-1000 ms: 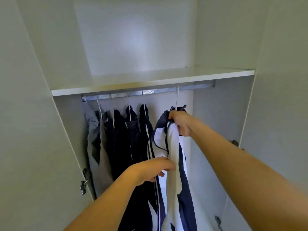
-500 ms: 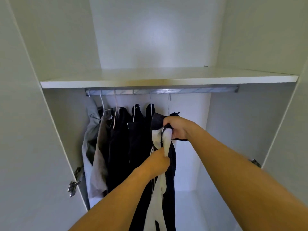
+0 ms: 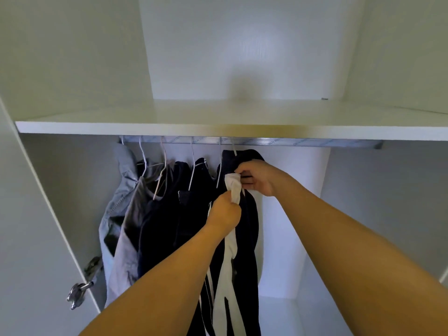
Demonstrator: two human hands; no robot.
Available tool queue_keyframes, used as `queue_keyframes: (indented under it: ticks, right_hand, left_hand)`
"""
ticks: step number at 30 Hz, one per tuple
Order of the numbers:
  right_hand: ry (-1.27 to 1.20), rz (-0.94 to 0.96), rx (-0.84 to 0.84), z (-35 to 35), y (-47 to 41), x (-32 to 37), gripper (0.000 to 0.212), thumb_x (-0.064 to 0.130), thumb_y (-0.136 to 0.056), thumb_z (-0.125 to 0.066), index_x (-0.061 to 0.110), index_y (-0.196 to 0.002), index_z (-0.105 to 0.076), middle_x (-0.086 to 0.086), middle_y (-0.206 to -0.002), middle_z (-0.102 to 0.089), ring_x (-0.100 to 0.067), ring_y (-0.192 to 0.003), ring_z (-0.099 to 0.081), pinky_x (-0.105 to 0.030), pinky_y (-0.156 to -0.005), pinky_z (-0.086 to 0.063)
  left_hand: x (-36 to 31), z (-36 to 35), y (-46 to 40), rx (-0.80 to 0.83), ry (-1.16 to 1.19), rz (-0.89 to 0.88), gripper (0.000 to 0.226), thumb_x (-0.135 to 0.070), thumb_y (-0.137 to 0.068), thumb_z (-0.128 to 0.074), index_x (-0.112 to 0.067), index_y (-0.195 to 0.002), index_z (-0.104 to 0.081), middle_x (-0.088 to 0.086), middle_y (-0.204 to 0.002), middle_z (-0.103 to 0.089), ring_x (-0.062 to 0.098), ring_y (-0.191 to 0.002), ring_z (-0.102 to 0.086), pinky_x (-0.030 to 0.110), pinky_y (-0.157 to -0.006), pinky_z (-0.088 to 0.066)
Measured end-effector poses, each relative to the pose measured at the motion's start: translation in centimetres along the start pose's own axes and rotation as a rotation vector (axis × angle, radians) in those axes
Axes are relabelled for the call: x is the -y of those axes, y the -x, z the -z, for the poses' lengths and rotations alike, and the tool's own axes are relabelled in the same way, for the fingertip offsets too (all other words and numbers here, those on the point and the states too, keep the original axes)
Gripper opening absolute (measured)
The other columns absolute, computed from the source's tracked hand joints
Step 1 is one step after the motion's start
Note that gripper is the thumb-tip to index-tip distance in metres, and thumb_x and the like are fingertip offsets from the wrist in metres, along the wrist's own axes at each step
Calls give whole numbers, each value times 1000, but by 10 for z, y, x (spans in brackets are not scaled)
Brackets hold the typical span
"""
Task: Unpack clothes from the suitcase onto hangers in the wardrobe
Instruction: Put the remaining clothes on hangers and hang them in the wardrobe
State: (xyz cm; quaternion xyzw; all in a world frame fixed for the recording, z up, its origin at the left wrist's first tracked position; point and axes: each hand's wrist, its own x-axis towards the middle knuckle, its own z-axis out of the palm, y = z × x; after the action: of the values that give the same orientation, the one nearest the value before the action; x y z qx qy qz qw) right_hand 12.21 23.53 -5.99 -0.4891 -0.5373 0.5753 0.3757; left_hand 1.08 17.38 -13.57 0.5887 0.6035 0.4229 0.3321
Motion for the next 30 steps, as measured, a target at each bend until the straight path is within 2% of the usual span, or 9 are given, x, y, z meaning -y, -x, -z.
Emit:
queue_keyframes:
  ticks: [4, 8, 10, 11, 13, 16, 23, 27, 30]
  right_hand:
    - [63, 27, -82, 23, -2, -5, 49, 14, -87, -57, 14, -135, -44, -15, -123, -60, -25, -100, -60, -29, -72, -52]
    - [43, 52, -223, 48, 11, -25, 8, 11, -93, -48, 15, -98, -53, -7, -106, -56, -15, -84, -52, -22, -65, -41]
    - [35, 84, -275, 56, 17, -42, 19, 9, -96, -46, 16, -113, -50, -5, -109, -54, -11, -85, -49, -19, -65, -39]
    - [42, 95, -294, 58, 19, -50, 36, 10, -97, -46, 12, -133, -44, -6, -120, -53, -12, -93, -49, -19, -73, -40]
    - [84, 84, -332, 59, 22, -63, 56, 12, -97, -45, 12, -150, -27, -8, -142, -43, -17, -113, -47, -23, -89, -37]
    - [152, 83, -387, 59, 25, -80, 56, 16, -98, -45, 16, -151, -26, -9, -147, -42, -26, -128, -46, -31, -100, -41]
    - [151, 32, -409, 53, 29, -112, 50, 18, -99, -47, 19, -147, -32, -8, -148, -40, -28, -131, -45, -35, -103, -40]
    - [95, 42, -486, 46, 34, -132, 45, 18, -100, -47, 22, -144, -36, -6, -147, -42, -26, -128, -47, -33, -98, -43]
    - [116, 116, -595, 34, 39, -158, 44, 19, -100, -48, 23, -142, -38, -2, -147, -42, -23, -130, -46, -35, -103, -44]
  left_hand:
    - [-3, -12, -32, -20, -67, 16, 23, 2, -92, -37, 0, -98, -59, 8, -81, -55, 18, -73, -53, 24, -59, -44]
    - [3, -30, -52, 0, -130, 65, 23, 1, -95, -37, -13, -86, -52, 3, -83, -54, 20, -84, -56, 28, -71, -49]
    - [9, -41, -57, 19, -145, 81, 24, 1, -95, -38, -7, -105, -57, 7, -93, -57, 22, -90, -56, 30, -77, -49]
    - [11, -45, -58, 23, -151, 79, 27, 1, -95, -38, -3, -114, -57, 9, -98, -57, 22, -92, -55, 30, -77, -48]
    - [12, -51, -60, 31, -159, 67, 32, 2, -94, -38, -1, -122, -54, 11, -107, -57, 21, -94, -53, 28, -78, -45]
    - [16, -61, -61, 87, -177, 37, 33, 0, -93, -40, -1, -122, -55, 15, -115, -59, 22, -98, -55, 29, -81, -46]
    - [33, -66, -45, 73, -164, -11, 24, -9, -93, -42, -7, -114, -55, 6, -102, -60, 20, -94, -59, 29, -77, -48]
    - [53, -73, -15, 59, -79, -41, 27, -32, -101, -46, -10, -115, -54, 4, -99, -60, 19, -91, -61, 28, -75, -50]
    - [72, -76, 9, 77, 83, 29, 43, -50, -99, -42, -19, -126, -54, 2, -109, -60, 17, -102, -60, 32, -89, -50]
